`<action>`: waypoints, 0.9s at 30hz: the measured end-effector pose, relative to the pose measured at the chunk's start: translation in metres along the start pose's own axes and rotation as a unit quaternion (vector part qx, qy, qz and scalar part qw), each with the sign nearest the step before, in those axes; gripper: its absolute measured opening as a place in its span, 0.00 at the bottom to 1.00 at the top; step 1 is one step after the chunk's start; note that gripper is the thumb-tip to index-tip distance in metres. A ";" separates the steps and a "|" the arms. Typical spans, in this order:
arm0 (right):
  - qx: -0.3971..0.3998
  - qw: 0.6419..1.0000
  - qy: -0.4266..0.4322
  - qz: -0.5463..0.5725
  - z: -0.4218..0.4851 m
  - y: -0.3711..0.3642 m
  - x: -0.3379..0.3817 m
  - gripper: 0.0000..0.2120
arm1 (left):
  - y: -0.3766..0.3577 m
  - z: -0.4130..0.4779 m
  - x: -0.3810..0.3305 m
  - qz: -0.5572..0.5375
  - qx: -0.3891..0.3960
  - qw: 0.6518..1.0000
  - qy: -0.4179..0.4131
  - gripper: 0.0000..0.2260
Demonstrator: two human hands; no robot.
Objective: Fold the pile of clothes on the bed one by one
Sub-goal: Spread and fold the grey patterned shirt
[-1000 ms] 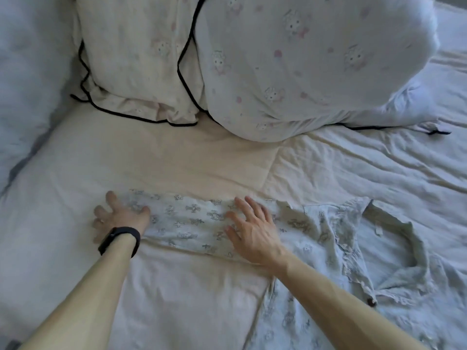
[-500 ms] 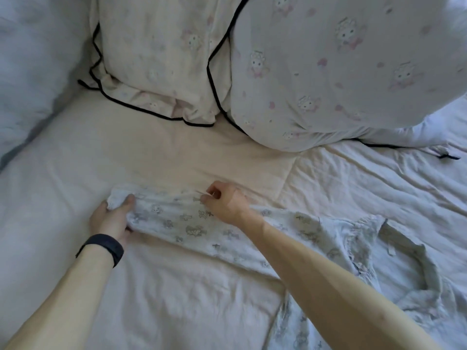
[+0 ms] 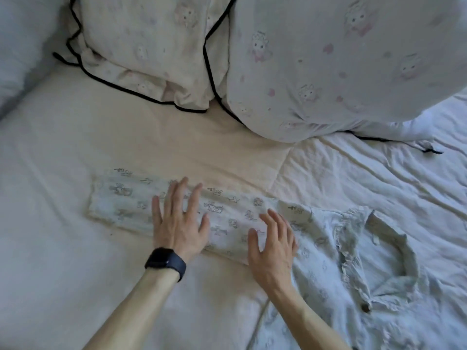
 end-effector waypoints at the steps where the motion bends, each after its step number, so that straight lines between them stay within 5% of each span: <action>1: 0.007 0.999 -0.026 -0.033 -0.004 0.003 -0.022 0.25 | -0.017 -0.004 -0.024 0.004 0.064 0.996 -0.054 0.28; 4: 0.093 0.984 -0.094 -0.120 0.005 0.004 -0.067 0.35 | -0.063 -0.014 -0.053 0.091 0.189 0.967 -0.144 0.29; 9: 0.209 0.968 0.052 -0.127 0.040 0.005 -0.077 0.31 | -0.062 0.010 -0.016 0.146 0.226 0.963 0.032 0.29; 12: 0.117 0.989 0.074 -0.046 0.042 0.028 -0.095 0.27 | -0.060 0.012 -0.039 0.150 0.171 0.974 0.007 0.29; 15: 0.002 0.999 0.026 0.030 0.015 0.052 -0.124 0.25 | -0.069 -0.004 -0.104 0.096 0.126 0.976 -0.147 0.31; 20: -0.059 0.995 -0.075 -0.010 -0.070 0.064 -0.189 0.26 | -0.116 -0.034 -0.205 0.151 0.248 0.870 -0.398 0.28; 27: 0.020 0.951 -0.286 -0.114 -0.166 0.080 -0.294 0.35 | -0.121 -0.018 -0.192 0.221 0.287 0.889 -0.280 0.26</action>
Point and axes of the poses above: each hand's wrist, its own z-axis towards the middle knuckle, its own y-axis out of the back of the hand, x = y × z, the point moved 3 cm from there along z, towards the middle knuckle, and after that the axes turned 5 degrees about -y, right-handed, at the moved point
